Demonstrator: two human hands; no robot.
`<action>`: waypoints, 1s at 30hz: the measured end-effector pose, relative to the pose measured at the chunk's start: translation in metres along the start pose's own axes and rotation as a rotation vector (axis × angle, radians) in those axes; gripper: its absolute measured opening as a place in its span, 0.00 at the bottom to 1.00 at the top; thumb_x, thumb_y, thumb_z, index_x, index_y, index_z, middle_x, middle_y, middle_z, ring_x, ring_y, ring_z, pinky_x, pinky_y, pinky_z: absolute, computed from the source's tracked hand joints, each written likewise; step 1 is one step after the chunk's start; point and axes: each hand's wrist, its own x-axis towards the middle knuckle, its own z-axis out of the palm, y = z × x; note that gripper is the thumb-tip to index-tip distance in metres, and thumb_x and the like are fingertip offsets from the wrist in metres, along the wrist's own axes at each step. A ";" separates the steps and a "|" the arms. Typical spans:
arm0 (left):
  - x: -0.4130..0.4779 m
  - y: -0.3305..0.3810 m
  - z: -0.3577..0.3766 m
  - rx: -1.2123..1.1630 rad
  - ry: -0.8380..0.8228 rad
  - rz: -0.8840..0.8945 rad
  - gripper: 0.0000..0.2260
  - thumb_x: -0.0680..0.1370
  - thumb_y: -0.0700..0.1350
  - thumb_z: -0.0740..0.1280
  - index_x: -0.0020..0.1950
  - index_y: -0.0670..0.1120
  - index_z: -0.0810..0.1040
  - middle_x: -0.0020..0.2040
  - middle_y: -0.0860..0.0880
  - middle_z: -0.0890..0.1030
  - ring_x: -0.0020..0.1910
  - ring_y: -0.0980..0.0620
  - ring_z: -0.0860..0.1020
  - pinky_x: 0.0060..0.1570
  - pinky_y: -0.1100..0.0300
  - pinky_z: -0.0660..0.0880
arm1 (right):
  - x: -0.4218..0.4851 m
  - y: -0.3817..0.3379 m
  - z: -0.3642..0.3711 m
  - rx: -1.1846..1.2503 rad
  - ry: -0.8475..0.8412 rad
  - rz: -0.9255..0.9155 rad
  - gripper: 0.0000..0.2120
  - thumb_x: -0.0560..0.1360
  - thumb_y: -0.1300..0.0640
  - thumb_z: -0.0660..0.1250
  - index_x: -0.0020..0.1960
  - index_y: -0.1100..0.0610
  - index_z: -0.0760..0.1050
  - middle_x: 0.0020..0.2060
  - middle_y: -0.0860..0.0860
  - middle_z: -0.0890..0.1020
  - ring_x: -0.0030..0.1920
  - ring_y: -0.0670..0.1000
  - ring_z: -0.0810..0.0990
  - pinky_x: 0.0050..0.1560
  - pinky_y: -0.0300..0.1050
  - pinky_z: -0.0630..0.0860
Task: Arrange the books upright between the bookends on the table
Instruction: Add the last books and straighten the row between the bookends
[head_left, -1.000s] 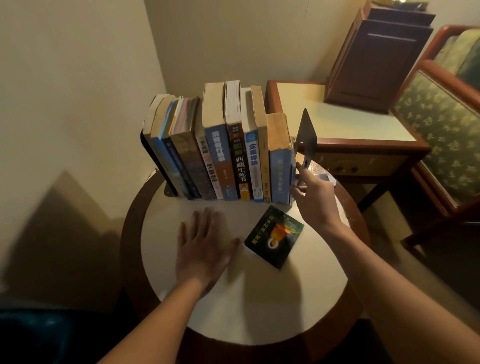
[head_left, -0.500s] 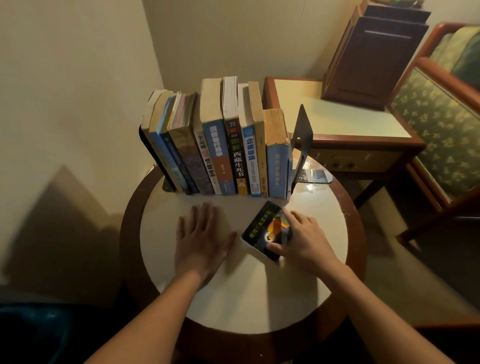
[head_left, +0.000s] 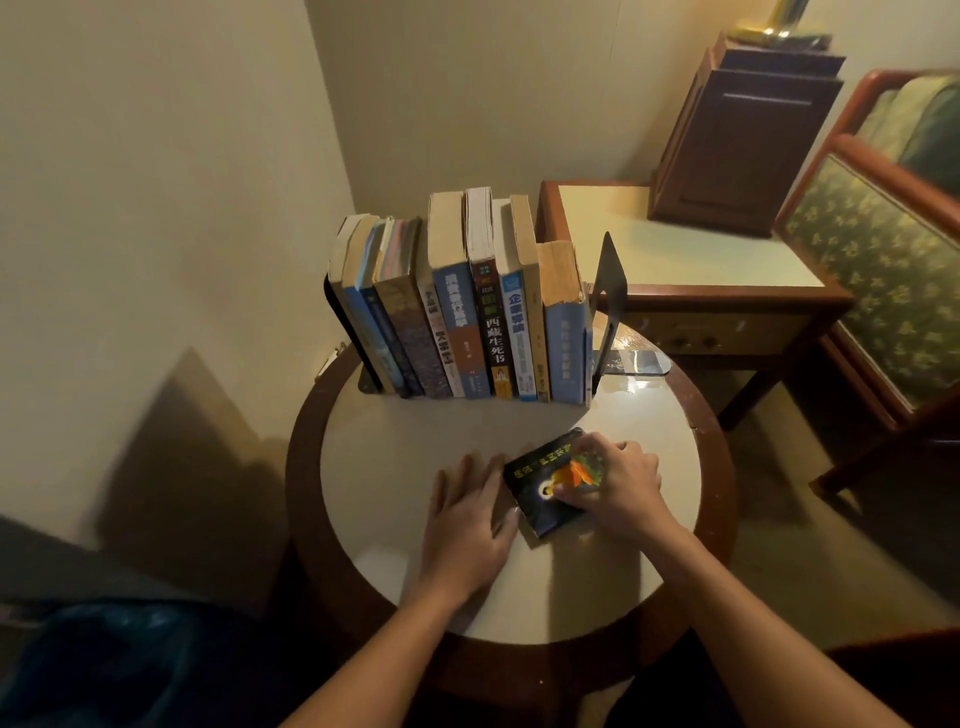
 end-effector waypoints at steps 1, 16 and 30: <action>0.000 0.001 -0.001 -0.009 -0.010 -0.006 0.30 0.83 0.59 0.55 0.82 0.56 0.46 0.82 0.52 0.50 0.80 0.56 0.39 0.79 0.50 0.37 | -0.002 0.001 -0.001 0.031 0.003 0.002 0.20 0.68 0.40 0.77 0.55 0.36 0.72 0.51 0.51 0.69 0.53 0.52 0.64 0.52 0.48 0.67; -0.007 0.047 -0.041 -1.068 0.031 -0.358 0.23 0.77 0.32 0.63 0.65 0.54 0.79 0.60 0.51 0.79 0.54 0.52 0.79 0.44 0.63 0.78 | -0.038 -0.025 -0.037 0.980 -0.069 0.134 0.20 0.78 0.72 0.64 0.61 0.54 0.82 0.58 0.54 0.78 0.56 0.55 0.78 0.44 0.43 0.82; -0.007 0.055 -0.085 -0.859 0.077 -0.133 0.28 0.79 0.39 0.67 0.77 0.58 0.68 0.64 0.54 0.78 0.60 0.51 0.80 0.51 0.50 0.83 | -0.061 -0.046 -0.013 0.459 -0.191 -0.120 0.25 0.81 0.44 0.62 0.77 0.41 0.64 0.69 0.52 0.74 0.63 0.51 0.75 0.63 0.50 0.76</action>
